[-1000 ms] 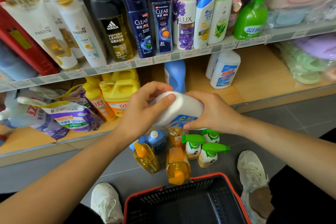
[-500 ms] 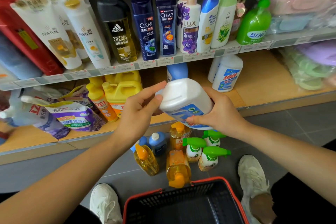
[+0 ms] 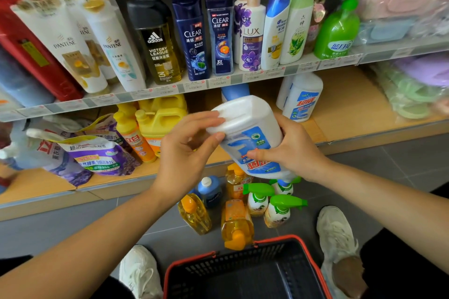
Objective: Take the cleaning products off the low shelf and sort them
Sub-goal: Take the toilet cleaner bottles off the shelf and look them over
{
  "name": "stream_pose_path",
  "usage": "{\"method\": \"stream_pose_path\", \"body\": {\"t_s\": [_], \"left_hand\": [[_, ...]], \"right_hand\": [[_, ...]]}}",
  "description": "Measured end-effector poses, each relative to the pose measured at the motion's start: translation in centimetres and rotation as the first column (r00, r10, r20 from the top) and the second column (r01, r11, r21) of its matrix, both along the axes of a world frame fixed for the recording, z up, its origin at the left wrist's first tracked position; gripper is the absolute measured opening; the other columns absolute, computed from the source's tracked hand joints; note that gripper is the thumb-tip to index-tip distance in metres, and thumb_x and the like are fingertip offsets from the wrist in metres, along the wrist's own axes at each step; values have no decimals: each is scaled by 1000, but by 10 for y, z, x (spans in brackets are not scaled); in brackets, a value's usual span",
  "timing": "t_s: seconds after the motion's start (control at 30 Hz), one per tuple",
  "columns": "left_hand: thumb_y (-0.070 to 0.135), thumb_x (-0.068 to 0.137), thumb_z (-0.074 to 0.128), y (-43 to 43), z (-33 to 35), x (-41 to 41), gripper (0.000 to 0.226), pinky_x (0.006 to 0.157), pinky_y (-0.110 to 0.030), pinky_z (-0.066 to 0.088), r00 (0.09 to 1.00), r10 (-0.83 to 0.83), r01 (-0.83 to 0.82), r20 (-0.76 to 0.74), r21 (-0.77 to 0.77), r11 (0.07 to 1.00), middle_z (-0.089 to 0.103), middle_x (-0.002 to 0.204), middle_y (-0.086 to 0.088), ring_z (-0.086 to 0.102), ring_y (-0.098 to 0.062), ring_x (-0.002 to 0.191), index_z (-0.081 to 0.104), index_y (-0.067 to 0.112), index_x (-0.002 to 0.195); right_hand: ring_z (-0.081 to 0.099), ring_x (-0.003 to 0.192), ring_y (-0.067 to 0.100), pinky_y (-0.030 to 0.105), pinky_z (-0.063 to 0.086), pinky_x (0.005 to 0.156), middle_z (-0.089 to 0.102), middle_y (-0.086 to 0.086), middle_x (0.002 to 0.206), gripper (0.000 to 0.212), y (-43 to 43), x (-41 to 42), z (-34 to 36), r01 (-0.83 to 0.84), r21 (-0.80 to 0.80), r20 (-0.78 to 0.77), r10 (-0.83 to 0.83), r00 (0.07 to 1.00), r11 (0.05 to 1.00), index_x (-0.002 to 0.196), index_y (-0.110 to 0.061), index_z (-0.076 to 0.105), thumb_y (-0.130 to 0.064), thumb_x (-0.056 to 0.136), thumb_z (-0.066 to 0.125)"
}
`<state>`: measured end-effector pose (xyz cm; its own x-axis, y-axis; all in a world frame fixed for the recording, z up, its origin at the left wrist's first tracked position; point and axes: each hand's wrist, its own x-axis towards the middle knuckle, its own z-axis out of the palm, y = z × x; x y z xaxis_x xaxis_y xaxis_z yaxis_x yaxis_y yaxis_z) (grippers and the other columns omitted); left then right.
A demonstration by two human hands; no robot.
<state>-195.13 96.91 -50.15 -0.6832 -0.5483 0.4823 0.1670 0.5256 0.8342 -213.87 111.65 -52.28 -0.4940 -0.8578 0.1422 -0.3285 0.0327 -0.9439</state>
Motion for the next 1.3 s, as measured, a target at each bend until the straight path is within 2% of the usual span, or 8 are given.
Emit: {"method": "stream_pose_path", "body": {"t_s": [0.17, 0.47, 0.63, 0.77, 0.83, 0.93, 1.13, 1.3], "left_hand": [[6, 88, 75, -4, -16, -1, 49, 71, -25, 61, 981, 63, -92, 185, 150, 984, 64, 123, 11, 74, -15, 89, 54, 22, 129], [36, 90, 74, 18, -73, -7, 42, 101, -34, 51, 688, -203, 186, 697, 102, 977, 67, 124, 8, 60, -6, 116, 65, 20, 128], [27, 91, 75, 49, -79, -20, 50, 82, -3, 43, 657, -471, 376, 588, 286, 881, 61, 118, 26, 57, 18, 97, 52, 27, 135], [22, 87, 79, 58, -89, -36, 45, 90, -29, 54, 680, -453, 344, 577, 295, 892, 66, 117, 3, 64, -10, 107, 57, 12, 125], [24, 84, 82, 60, -92, -45, 36, 82, -25, 54, 726, -354, 291, 590, 204, 935, 67, 102, 0, 64, -19, 95, 60, 11, 109], [32, 75, 88, 64, -90, -56, 38, 69, -15, 48, 823, -195, 178, 534, 84, 980, 67, 93, 8, 63, -10, 86, 58, 20, 96], [31, 76, 88, 72, -76, -80, 40, 74, -38, 57, 895, -194, 209, 402, 6, 978, 71, 97, 12, 68, -8, 89, 61, 16, 103], [31, 82, 81, 70, -50, -113, 33, 65, -10, 41, 918, -259, 298, 300, -92, 950, 63, 87, 7, 57, -3, 74, 61, 11, 101]], "right_hand": [[73, 102, 20, 48, 62, 83, 75, 0, 113, 63, -1, -5, 0, -10, 15, 196, 7, 980, 1000, 123, -16, 60, -29, 68, 88], [71, 109, 29, 46, 61, 84, 73, 7, 121, 55, 3, -9, 8, 122, -75, 535, -63, 842, 990, 127, -11, 59, -18, 76, 79], [72, 108, 26, 44, 61, 83, 73, 7, 121, 44, 14, -12, 14, 281, -45, 667, -180, 723, 959, 130, -10, 59, -10, 88, 71], [73, 106, 26, 47, 62, 83, 73, 6, 121, 39, 28, -22, 14, 383, 4, 726, -266, 635, 924, 128, -13, 60, -9, 91, 70], [72, 108, 27, 51, 60, 86, 73, 7, 122, 41, 37, -30, 11, 408, 34, 752, -292, 591, 912, 130, -13, 58, -8, 92, 69], [71, 108, 29, 56, 58, 89, 72, 7, 122, 43, 50, -46, 3, 461, 85, 771, -351, 531, 883, 132, -12, 58, -8, 91, 70], [74, 101, 26, 50, 60, 82, 74, 9, 118, 41, 69, -79, -19, 558, 243, 783, -500, 370, 793, 128, -15, 59, -19, 90, 75], [73, 100, 25, 42, 63, 69, 73, 13, 115, 52, 82, -98, -32, 477, 326, 803, -506, 315, 816, 132, -14, 55, -33, 88, 76]]}}
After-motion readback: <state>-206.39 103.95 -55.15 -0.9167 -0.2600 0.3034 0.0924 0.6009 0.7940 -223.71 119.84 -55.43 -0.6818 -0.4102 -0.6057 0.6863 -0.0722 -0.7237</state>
